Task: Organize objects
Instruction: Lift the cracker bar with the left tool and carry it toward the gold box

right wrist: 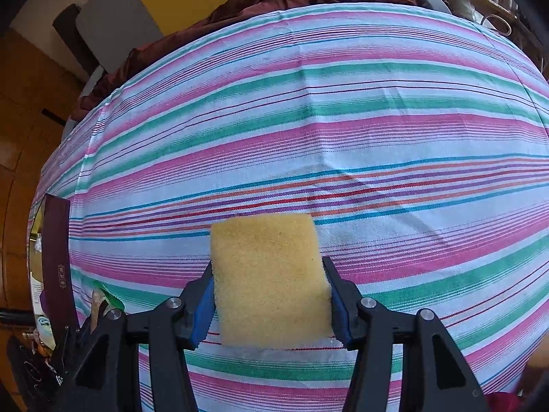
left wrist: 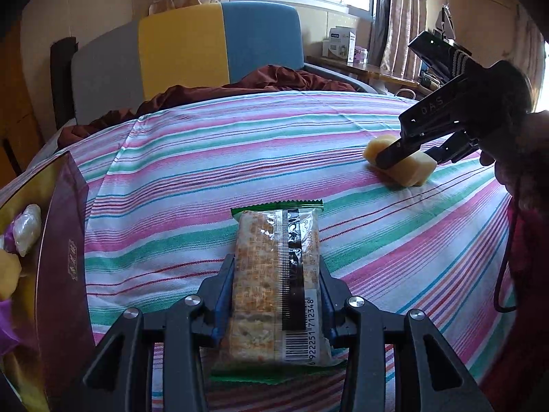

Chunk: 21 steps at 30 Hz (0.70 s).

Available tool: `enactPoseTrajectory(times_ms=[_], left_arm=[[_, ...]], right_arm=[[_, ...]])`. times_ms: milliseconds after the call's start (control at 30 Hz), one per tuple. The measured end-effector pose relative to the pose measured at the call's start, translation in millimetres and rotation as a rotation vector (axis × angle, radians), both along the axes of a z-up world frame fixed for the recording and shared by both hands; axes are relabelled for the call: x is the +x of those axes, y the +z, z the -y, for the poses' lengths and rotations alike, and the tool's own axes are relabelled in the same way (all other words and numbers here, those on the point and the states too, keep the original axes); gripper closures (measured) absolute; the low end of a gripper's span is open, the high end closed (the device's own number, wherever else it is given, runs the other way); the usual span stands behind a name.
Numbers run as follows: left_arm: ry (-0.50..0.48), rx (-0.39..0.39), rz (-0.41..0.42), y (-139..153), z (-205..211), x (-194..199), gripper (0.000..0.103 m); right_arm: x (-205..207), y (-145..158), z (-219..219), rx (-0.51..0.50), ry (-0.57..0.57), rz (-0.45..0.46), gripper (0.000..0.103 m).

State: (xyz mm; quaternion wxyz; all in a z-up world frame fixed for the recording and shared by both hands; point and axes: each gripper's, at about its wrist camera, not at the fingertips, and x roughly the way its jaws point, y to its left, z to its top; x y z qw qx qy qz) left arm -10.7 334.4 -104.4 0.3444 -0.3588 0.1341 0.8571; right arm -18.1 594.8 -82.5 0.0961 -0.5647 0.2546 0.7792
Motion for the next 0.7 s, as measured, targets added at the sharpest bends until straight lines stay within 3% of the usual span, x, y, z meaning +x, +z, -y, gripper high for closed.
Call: enactPoseTrajectory(times_ms=[433, 533, 700], left_arm=[[0.01, -0.039, 0.008, 5.0, -2.6, 3.9, 0.062], [0.021, -0.032, 0.056, 11.9, 2.0, 3.7, 0.062], [0.011, -0.002, 0.025, 37.7, 13.8, 14.8, 0.062]], right_arm=[[-6.8, -2.3, 3.3, 0.003, 0.0, -0.003, 0.047], [-6.8, -3.2, 4.0, -0.001, -0.002, -0.006, 0.047], [-8.1, -3.6, 4.0, -0.007, -0.007, -0.01, 0.047]])
